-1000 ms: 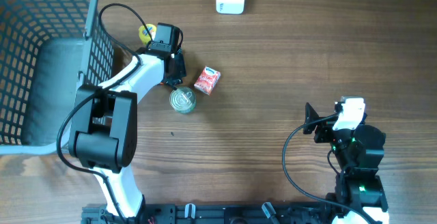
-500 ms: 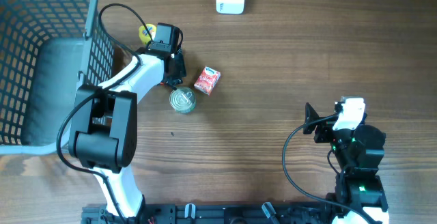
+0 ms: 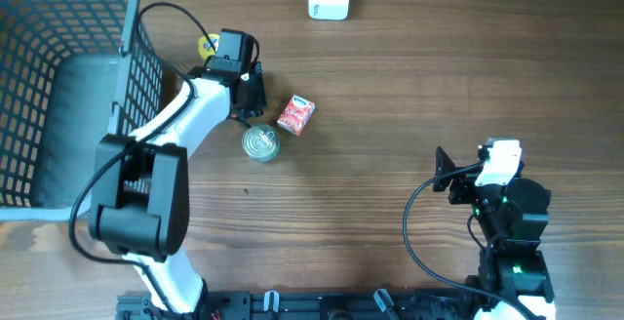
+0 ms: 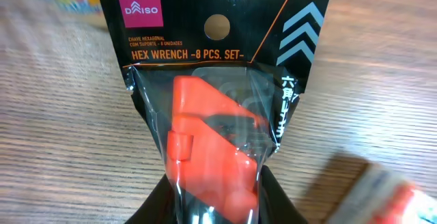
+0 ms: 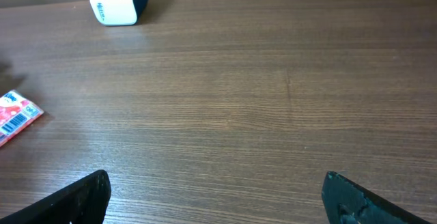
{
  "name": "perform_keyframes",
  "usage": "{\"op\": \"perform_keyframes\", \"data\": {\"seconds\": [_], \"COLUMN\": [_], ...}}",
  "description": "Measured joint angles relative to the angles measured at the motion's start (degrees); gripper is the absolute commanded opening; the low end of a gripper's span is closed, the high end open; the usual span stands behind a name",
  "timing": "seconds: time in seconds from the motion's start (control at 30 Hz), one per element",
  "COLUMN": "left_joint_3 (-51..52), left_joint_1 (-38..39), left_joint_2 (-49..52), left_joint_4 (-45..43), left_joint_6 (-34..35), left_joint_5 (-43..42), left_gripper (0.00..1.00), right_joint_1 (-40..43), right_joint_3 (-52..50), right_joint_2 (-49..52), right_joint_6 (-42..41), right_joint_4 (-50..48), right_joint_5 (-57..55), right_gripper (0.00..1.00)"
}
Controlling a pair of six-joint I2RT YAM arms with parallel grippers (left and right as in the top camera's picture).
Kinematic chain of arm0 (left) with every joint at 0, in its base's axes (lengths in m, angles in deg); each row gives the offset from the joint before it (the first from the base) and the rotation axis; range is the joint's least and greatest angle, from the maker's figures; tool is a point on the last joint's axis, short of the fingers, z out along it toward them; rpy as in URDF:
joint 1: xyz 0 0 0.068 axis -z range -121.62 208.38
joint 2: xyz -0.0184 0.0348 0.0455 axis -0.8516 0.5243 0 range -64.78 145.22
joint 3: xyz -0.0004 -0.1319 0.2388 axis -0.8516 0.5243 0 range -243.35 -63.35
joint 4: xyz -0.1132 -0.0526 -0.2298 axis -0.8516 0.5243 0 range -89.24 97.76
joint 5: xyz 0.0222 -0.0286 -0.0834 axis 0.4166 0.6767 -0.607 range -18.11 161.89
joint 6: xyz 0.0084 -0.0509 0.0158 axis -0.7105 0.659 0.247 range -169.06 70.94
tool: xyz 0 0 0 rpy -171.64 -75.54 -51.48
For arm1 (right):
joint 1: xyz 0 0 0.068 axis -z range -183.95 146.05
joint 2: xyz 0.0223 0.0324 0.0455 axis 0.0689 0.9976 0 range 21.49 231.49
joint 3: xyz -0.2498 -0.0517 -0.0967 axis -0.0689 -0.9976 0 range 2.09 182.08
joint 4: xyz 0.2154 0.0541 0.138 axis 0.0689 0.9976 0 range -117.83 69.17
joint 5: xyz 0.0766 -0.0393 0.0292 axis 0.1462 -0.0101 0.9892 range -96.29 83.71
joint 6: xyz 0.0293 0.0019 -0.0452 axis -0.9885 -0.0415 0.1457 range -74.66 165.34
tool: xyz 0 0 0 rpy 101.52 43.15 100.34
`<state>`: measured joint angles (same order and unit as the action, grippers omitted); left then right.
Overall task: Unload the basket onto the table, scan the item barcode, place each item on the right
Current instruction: 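Raise the packet with the left gripper toward the scanner box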
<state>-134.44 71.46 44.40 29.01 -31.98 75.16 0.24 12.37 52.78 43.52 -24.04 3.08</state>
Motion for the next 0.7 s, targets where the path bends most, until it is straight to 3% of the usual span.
{"op": "perform_keyframes", "data": {"seconds": [0.3, 0.43, 0.7], "left_joint_3": [0.0, 0.0, 0.0], "left_joint_1": [0.0, 0.0, 0.0], "left_joint_2": [-2.9, -2.9, -2.9], "left_joint_4": [0.0, 0.0, -0.5], "left_joint_6": [4.0, 6.8, 9.6], "left_joint_5": [-6.8, -11.9, -23.7], "left_gripper": [0.14, 0.17, 0.12], "right_joint_1": [0.0, 0.0, 0.0], "right_joint_3": [0.0, 0.0, 0.0], "right_joint_2": [0.0, 0.0, 0.0], "right_joint_6": [0.0, 0.0, 0.0], "right_joint_4": [0.0, 0.0, 0.0], "right_joint_5": [0.0, 0.0, 0.0], "right_gripper": [1.0, 1.0, 1.0]}}
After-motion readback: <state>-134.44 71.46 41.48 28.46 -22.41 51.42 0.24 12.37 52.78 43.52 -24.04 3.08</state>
